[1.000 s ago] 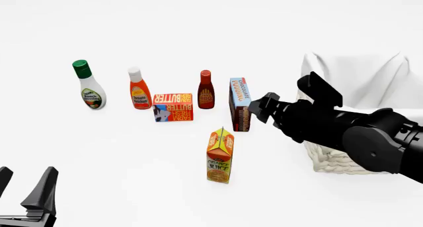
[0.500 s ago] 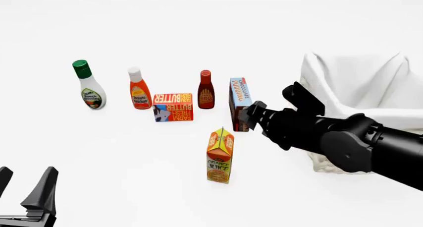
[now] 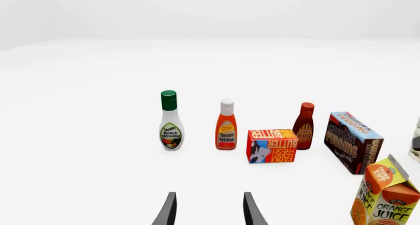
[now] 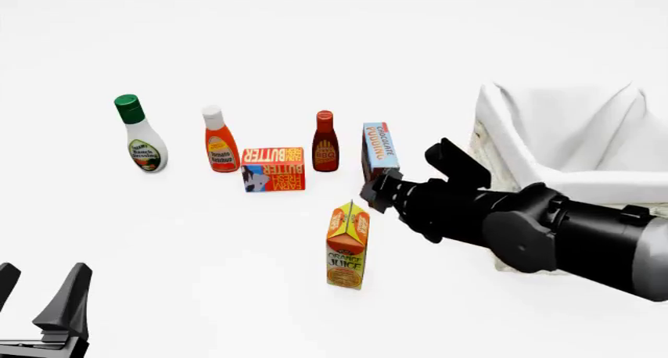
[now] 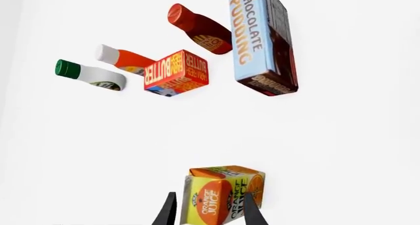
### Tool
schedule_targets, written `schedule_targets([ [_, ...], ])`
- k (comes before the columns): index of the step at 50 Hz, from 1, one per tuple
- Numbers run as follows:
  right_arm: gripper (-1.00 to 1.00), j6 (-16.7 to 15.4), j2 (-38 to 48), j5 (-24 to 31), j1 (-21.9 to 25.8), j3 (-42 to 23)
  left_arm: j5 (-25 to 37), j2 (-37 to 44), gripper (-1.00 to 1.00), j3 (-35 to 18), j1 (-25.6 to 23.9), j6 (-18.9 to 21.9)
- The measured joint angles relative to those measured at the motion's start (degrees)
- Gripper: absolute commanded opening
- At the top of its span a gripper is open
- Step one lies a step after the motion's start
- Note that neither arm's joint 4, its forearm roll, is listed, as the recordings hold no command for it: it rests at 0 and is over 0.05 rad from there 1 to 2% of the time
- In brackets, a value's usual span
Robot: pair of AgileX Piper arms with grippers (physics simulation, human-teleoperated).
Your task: Pick the orange juice and place it in the basket.
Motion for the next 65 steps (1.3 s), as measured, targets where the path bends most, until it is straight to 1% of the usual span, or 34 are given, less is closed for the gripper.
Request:
schedule_targets([
  [30,1.00,1.1,3.9,-2.3,1.8,-0.3,0.0,0.0,1.00,0.0,0.0,0.0],
  [65,1.00,4.1,7.7,-8.5,3.9,1.4,0.0,0.0,1.00,0.0,0.0,0.0],
])
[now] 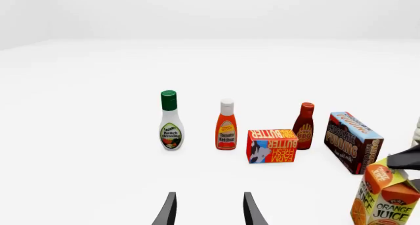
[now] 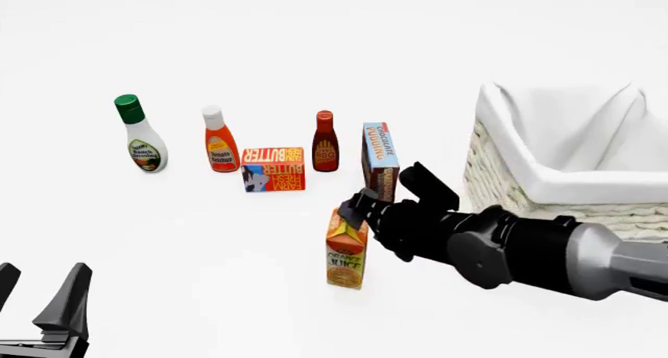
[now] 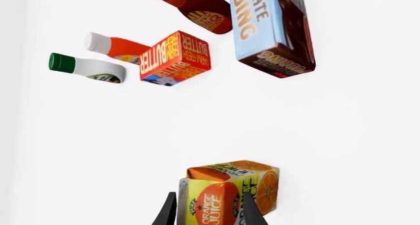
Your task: Pick the orange juice and place it in the basket.
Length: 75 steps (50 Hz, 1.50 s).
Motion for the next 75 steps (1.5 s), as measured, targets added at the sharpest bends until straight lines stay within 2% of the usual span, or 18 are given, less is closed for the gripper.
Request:
schedule_targets([
  [1,-1.00,0.1,0.1,-0.2,0.1,0.0,0.0,0.0,1.00,0.0,0.0,0.0],
  [37,-1.00,-3.3,-2.4,1.0,0.4,0.5,0.0,0.0,1.00,0.0,0.0,0.0],
  [75,-1.00,-6.8,-13.2,3.8,1.2,1.7,0.0,0.0,1.00,0.0,0.0,0.0],
])
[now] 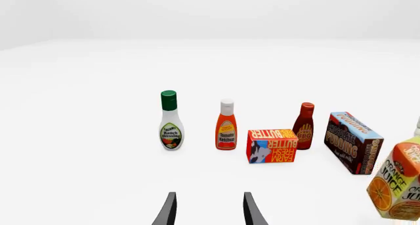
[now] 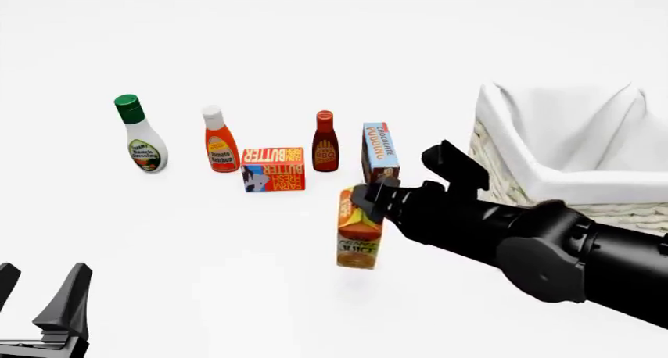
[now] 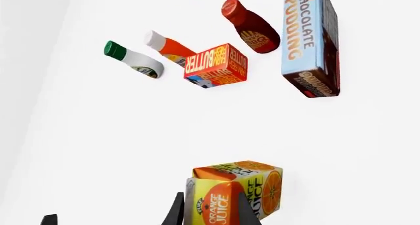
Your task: Pick the orange juice and place it in the basket.
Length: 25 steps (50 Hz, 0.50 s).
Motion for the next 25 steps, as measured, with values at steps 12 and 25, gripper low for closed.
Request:
schedule_targets([
  [12,-1.00,-1.9,-3.6,2.0,-0.2,-0.7,0.0,0.0,1.00,0.0,0.0,0.0],
  [25,-1.00,-5.1,-7.0,5.1,-1.1,-2.9,0.0,0.0,1.00,0.0,0.0,0.0],
])
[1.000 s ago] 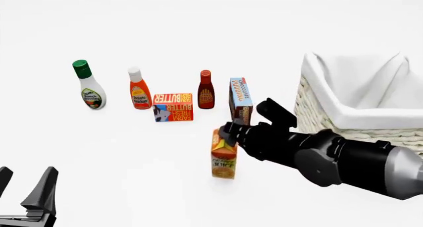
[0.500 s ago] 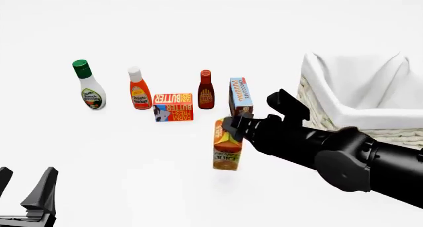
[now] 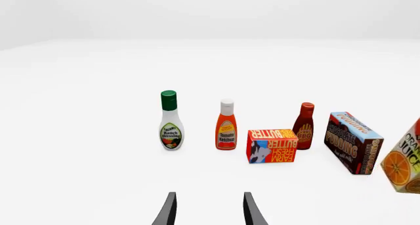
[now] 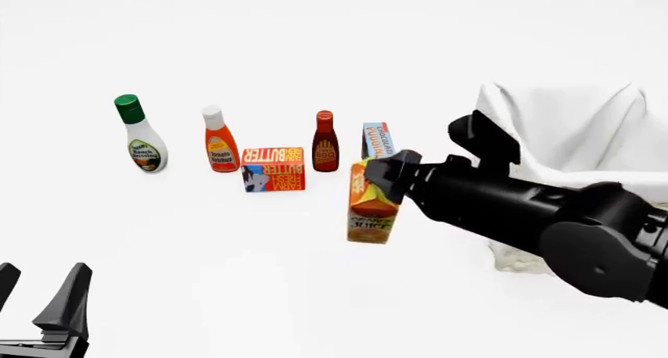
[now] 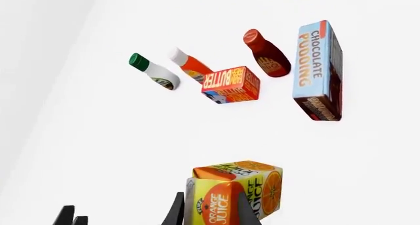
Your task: Pick the orange juice and place it in the basket.
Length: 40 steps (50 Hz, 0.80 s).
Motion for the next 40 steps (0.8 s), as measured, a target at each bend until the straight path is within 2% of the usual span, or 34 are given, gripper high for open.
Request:
schedule_targets([
  [25,-1.00,-8.6,-4.2,8.3,-3.1,-8.3,0.0,0.0,1.00,0.0,0.0,0.0],
  [40,-1.00,-12.5,-6.0,11.8,-5.5,-12.4,0.0,0.0,1.00,0.0,0.0,0.0],
])
